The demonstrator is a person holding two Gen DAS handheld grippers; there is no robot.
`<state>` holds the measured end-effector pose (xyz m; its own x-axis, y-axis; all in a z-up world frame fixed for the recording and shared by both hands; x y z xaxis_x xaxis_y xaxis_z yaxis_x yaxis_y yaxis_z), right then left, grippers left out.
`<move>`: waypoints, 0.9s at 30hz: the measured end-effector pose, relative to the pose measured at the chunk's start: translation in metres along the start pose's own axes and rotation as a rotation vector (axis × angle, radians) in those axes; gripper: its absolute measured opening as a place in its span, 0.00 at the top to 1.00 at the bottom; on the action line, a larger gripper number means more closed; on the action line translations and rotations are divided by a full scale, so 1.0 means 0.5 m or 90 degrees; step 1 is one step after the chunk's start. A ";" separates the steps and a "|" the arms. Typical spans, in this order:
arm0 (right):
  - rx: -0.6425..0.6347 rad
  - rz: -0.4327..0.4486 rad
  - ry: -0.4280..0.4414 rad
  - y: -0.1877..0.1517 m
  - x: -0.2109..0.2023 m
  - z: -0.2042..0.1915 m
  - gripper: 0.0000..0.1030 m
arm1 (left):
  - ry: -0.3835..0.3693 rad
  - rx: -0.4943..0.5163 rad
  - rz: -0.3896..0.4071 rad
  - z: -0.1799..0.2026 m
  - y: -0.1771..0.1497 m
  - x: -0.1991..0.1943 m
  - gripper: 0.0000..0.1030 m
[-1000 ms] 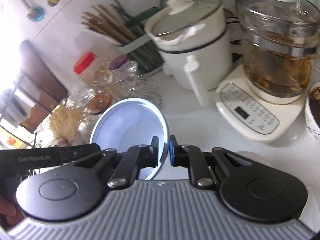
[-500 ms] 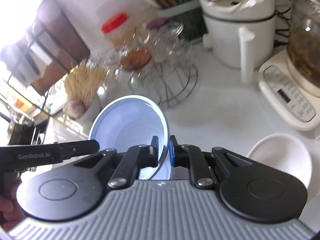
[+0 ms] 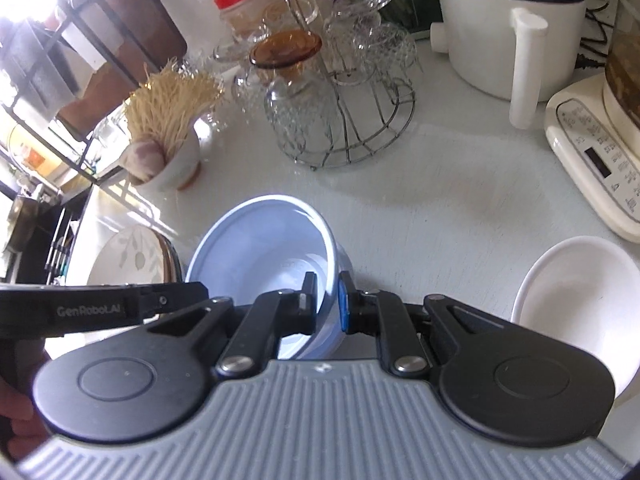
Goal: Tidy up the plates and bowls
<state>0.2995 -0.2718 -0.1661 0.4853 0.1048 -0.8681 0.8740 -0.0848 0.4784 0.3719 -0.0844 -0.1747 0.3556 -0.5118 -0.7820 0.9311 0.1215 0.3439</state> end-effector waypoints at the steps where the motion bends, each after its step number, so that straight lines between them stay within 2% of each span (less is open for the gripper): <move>1: -0.004 -0.001 -0.001 -0.002 0.003 -0.001 0.87 | -0.001 -0.007 0.000 -0.003 0.000 0.002 0.91; 6: -0.019 0.004 0.002 -0.006 0.006 -0.004 0.85 | 0.006 -0.019 0.012 -0.009 0.002 0.000 0.90; 7: -0.019 0.005 0.001 -0.006 0.005 -0.005 0.85 | 0.003 -0.024 0.012 -0.012 0.002 -0.002 0.86; 8: -0.019 0.005 0.000 -0.005 0.005 -0.004 0.85 | 0.000 -0.024 0.014 -0.013 0.001 -0.005 0.78; 10: -0.022 0.010 -0.002 -0.005 0.001 -0.006 0.85 | -0.010 -0.013 0.016 -0.013 0.000 -0.012 0.72; 18: 0.030 0.036 -0.034 -0.008 -0.033 0.000 0.85 | -0.033 0.027 0.033 0.004 -0.001 -0.055 0.72; 27: 0.068 0.110 -0.046 -0.007 -0.130 0.007 0.85 | -0.061 0.084 0.070 0.048 0.005 -0.132 0.72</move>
<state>0.2648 -0.2815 -0.1118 0.6217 0.0087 -0.7832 0.7685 -0.2002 0.6077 0.3490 -0.0708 -0.1100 0.4396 -0.5806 -0.6853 0.8661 0.0719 0.4947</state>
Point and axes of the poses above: each gripper's, at about its wrist camera, not at the fingertips, and x roughly the way its jaws point, z to its right, y to its top, the point moved 2 cm from there along x, roughly the way its jaws point, and after that the axes turned 15 degrees about -y, right-handed, at the moved point
